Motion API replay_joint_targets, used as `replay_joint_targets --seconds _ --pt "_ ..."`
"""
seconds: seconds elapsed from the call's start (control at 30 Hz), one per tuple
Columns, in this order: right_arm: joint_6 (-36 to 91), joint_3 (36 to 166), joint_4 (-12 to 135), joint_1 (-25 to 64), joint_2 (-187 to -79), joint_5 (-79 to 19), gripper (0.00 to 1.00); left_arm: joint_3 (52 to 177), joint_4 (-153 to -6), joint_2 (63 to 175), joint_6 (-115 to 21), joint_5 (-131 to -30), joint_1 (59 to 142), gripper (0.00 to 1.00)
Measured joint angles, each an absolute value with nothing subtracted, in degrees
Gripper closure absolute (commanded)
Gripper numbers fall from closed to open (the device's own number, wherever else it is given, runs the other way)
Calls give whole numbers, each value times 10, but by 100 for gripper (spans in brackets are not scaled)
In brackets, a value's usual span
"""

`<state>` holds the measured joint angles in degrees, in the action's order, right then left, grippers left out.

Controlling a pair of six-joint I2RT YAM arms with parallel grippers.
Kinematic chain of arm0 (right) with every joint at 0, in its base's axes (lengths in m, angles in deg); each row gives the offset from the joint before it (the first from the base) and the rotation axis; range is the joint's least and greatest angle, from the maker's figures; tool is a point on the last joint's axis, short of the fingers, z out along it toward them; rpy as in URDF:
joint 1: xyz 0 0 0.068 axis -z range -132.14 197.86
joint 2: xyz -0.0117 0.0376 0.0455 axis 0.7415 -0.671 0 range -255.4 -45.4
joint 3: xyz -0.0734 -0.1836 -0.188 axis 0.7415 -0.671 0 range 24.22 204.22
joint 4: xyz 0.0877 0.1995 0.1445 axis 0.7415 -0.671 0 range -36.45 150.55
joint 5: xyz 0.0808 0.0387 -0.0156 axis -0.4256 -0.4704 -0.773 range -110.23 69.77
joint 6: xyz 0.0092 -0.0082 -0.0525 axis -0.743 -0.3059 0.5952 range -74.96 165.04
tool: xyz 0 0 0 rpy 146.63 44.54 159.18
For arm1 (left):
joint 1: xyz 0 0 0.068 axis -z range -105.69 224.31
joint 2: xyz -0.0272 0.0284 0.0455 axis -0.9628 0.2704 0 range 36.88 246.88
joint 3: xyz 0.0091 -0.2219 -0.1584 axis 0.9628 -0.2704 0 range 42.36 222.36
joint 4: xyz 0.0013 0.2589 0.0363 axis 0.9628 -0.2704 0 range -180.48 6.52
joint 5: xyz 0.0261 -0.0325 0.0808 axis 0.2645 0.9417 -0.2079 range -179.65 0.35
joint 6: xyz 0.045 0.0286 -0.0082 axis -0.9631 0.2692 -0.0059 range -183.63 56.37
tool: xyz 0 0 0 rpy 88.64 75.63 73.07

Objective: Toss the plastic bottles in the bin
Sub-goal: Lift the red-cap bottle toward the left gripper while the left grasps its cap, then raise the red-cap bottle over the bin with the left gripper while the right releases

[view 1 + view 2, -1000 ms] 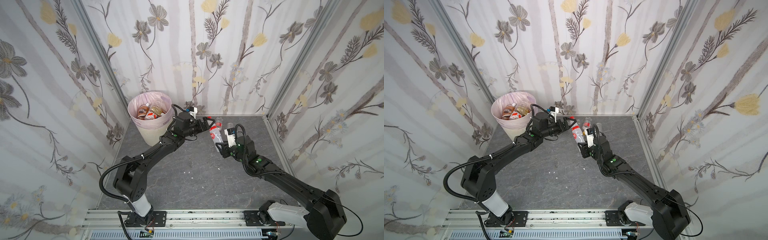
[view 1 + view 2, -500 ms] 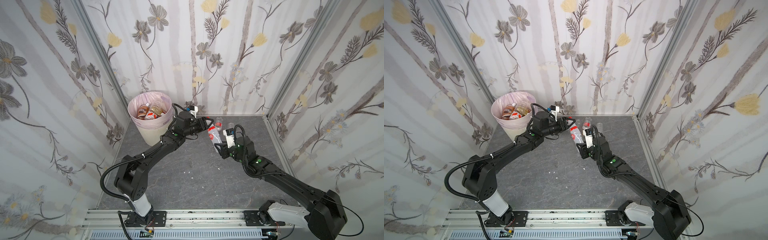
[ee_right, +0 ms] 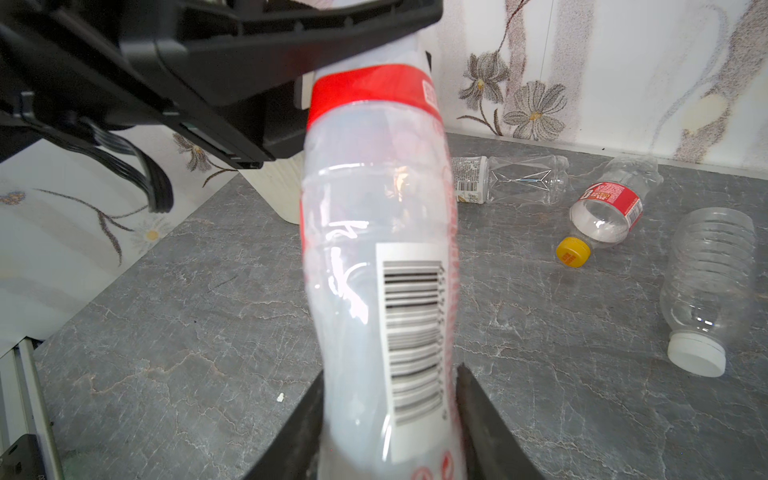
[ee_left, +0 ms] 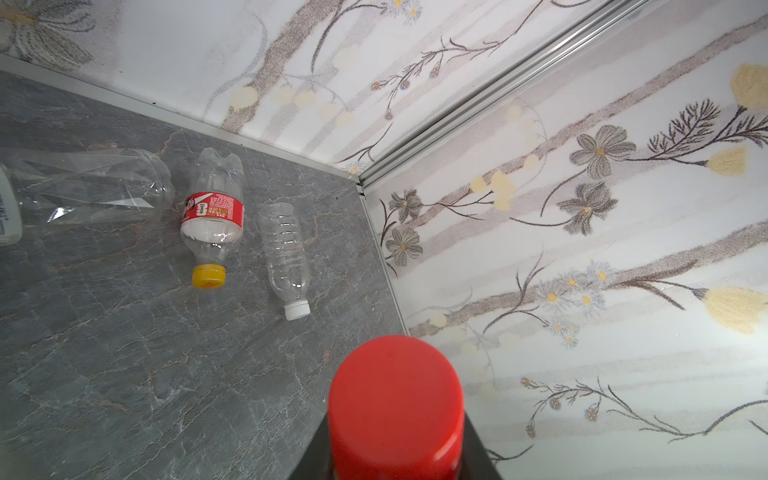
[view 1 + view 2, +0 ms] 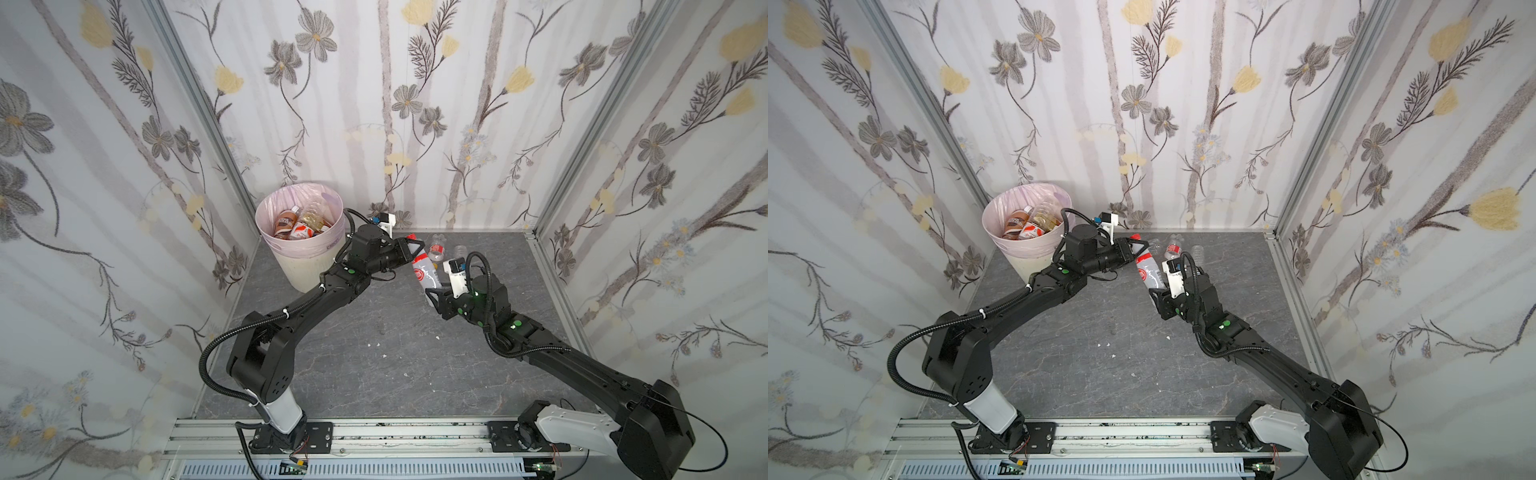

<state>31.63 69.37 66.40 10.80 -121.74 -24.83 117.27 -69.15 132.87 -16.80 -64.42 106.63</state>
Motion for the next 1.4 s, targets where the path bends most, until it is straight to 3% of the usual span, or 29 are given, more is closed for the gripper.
replay_joint_targets --seconds 0.2,0.43,0.73,0.97,1.17,1.4 --pt "317 694 668 107 -1218 -249 39 1170 -691 1322 -172 -651 1067 75" --pt "317 693 669 108 -1197 -248 1 1148 -694 1301 -198 -681 1063 75" --pt "321 665 700 114 -1133 -226 0 1214 -790 1249 -312 -772 1031 75" --pt "320 651 710 120 -1123 -213 0 1349 -827 1181 -504 -951 1027 71" --pt "320 648 711 121 -1120 -213 0 1419 -781 1168 -704 -1113 1024 68" --pt "320 660 729 112 -1099 -272 0 1444 -693 1169 -846 -1184 981 71"
